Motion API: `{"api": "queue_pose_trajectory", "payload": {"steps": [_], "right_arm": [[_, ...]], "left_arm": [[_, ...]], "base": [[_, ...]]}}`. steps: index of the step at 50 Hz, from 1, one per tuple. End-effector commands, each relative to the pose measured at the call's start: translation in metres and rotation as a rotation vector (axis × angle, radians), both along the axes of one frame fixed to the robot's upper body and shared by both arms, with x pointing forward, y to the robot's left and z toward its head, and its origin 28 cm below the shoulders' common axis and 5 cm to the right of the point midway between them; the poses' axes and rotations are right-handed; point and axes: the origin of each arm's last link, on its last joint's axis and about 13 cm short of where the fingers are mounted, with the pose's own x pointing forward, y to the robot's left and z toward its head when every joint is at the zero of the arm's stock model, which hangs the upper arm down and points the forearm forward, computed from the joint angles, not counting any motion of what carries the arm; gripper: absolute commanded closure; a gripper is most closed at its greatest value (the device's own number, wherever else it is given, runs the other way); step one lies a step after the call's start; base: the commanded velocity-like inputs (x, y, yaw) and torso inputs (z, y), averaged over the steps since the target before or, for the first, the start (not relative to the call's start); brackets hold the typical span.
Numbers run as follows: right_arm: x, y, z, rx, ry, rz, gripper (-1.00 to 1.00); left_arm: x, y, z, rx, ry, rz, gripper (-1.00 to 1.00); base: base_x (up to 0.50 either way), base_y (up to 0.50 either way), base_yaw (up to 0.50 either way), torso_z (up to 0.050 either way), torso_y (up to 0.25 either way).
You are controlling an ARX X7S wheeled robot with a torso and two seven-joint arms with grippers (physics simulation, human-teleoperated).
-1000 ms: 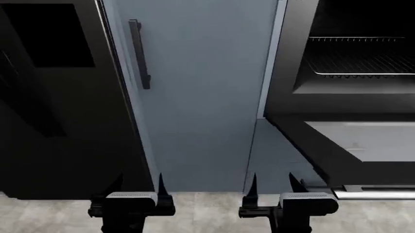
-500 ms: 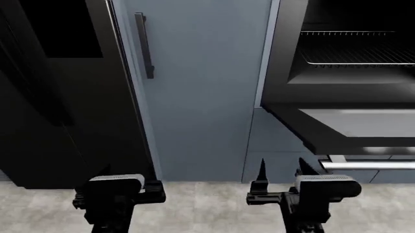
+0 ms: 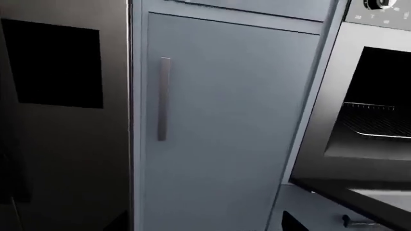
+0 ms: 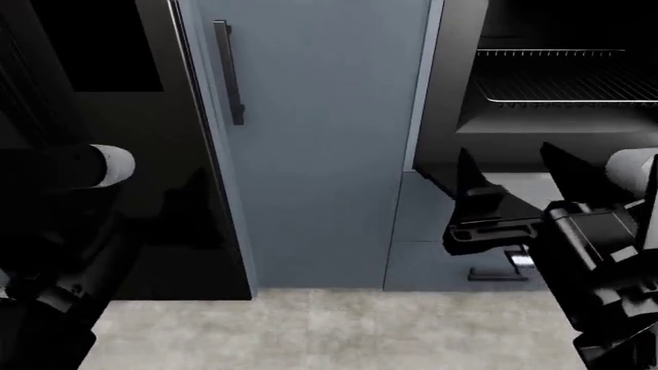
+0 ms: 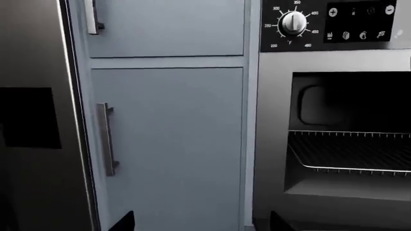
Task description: Fully slide the oven rack out.
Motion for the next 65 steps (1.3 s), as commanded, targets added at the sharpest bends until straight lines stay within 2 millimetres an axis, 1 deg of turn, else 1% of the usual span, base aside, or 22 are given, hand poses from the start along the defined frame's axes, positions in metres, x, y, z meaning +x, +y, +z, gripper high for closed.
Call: {"api": "queue_pose_trajectory", "payload": {"steps": [1,5,10,16,23,28,36,45,53,56,58,65], "right_arm": [[-0.032,-0.010,0.036,-0.145,-0.039,0.002,-1.00],[-0.035,-0.013,0.048,-0.158,-0.056,-0.017,-1.00],[-0.037,-0.014,0.057,-0.171,-0.072,-0.031,-1.00],[-0.038,-0.015,0.060,-0.185,-0.087,-0.046,-1.00],[-0.033,-0.017,0.052,-0.169,-0.065,-0.063,-1.00],[-0.033,-0.018,0.052,-0.168,-0.057,-0.072,-1.00],[-0.032,-0.018,0.050,-0.177,-0.050,-0.075,-1.00],[-0.033,-0.020,0.049,-0.178,-0.042,-0.089,-1.00],[-0.035,-0.022,0.048,-0.182,-0.029,-0.099,-1.00],[-0.034,-0.023,0.051,-0.191,-0.032,-0.099,-1.00],[-0.032,-0.023,0.047,-0.193,-0.020,-0.102,-1.00],[-0.030,-0.024,0.047,-0.198,-0.019,-0.113,-1.00]], "left_arm": [[-0.039,0.016,0.049,0.114,0.009,-0.056,-1.00],[-0.042,0.017,0.058,0.118,0.014,-0.063,-1.00],[-0.041,0.018,0.068,0.115,-0.004,-0.060,-1.00],[-0.041,0.019,0.066,0.108,-0.004,-0.057,-1.00],[-0.037,0.023,0.060,0.112,-0.002,-0.035,-1.00],[-0.036,0.023,0.062,0.107,-0.009,-0.031,-1.00],[-0.031,0.017,0.061,0.098,-0.013,-0.046,-1.00],[-0.032,0.015,0.058,0.095,-0.016,-0.041,-1.00],[-0.030,0.013,0.051,0.080,-0.006,-0.046,-1.00],[-0.029,0.013,0.052,0.078,-0.005,-0.041,-1.00],[-0.029,0.012,0.051,0.078,-0.008,-0.039,-1.00],[-0.030,0.013,0.055,0.084,-0.018,-0.028,-1.00]], "base": [[0.00,0.00,0.00,0.000,0.000],[0.00,0.00,0.00,0.000,0.000],[0.00,-0.19,0.00,0.000,0.000],[0.00,-0.50,0.00,0.000,0.000],[0.00,-0.50,0.00,0.000,0.000],[0.00,-0.50,0.00,0.000,0.000],[0.00,-0.50,0.00,0.000,0.000],[0.00,-0.50,0.00,0.000,0.000],[0.00,-0.50,0.00,0.000,0.000],[0.00,-0.50,0.00,0.000,0.000],[0.00,-0.50,0.00,0.000,0.000],[0.00,-0.50,0.00,0.000,0.000]]}}
